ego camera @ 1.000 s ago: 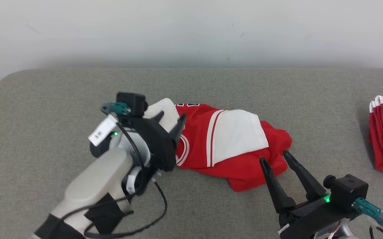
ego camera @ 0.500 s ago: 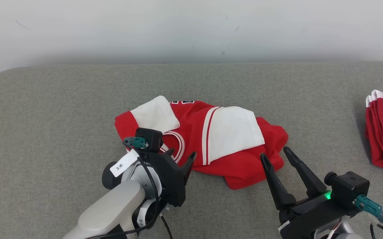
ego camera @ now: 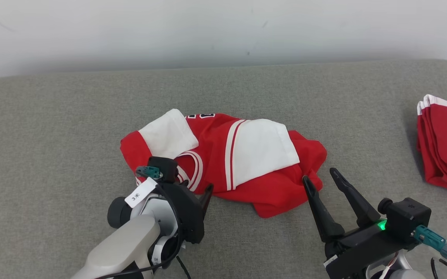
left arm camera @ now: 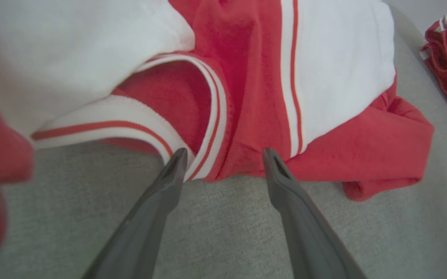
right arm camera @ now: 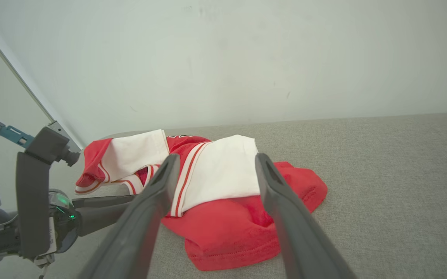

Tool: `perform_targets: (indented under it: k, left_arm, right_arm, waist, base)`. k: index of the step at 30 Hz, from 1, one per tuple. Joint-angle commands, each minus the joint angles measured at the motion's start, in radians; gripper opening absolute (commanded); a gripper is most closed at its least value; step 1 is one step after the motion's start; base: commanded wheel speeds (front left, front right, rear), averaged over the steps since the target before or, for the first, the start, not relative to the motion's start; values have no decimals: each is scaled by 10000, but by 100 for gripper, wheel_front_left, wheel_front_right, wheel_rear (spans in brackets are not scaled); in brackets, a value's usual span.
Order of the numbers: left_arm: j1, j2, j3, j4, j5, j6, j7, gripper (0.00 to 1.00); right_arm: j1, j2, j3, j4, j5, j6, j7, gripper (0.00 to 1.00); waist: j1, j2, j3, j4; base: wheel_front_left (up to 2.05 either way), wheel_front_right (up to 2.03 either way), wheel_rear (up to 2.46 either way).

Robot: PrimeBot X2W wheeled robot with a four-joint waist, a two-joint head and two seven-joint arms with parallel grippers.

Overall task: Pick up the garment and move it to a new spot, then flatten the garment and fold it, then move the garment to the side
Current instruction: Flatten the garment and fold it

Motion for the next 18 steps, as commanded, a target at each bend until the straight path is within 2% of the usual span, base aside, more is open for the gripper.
perform_targets:
  k: [1, 6, 7, 9, 11, 18]
  left_arm:
    - [-107, -1, 54, 130, -9, -62, -107, 100]
    - [-188, -30, 136, 430, -87, -141, -225, 100]
    - [-204, -31, 162, 511, -102, -156, -218, 95]
    - [-223, -45, 185, 650, -153, -171, -264, 36]
    - [-247, -58, 191, 741, -188, -244, -280, 0]
    - [-845, -282, 385, 209, -166, -694, -771, 0]
  right_arm:
    - [-126, -13, -41, 2, -19, -8, -71, 100]
    - [-138, -13, -69, 17, -66, -8, -106, 100]
    - [-137, -13, -65, 20, -71, -8, -113, 100]
    - [-135, -13, -65, 25, -81, -8, -116, 100]
    - [-133, -13, -55, 40, -85, -8, -131, 100]
    - [-28, -13, -119, 70, -108, -8, -130, 100]
  waist:
    - [-1, -1, 73, -97]
    - [-1, -1, 129, -227]
    - [-1, -1, 141, -260]
    - [-1, -1, 151, -315]
    - [-1, -1, 148, -374]
    - [-1, -1, 41, -456]
  base:
    - [0, 0, 0]
    - [0, 0, 0]
    - [0, 0, 0]
    - [0, 0, 0]
    - [0, 0, 0]
    - [0, 0, 0]
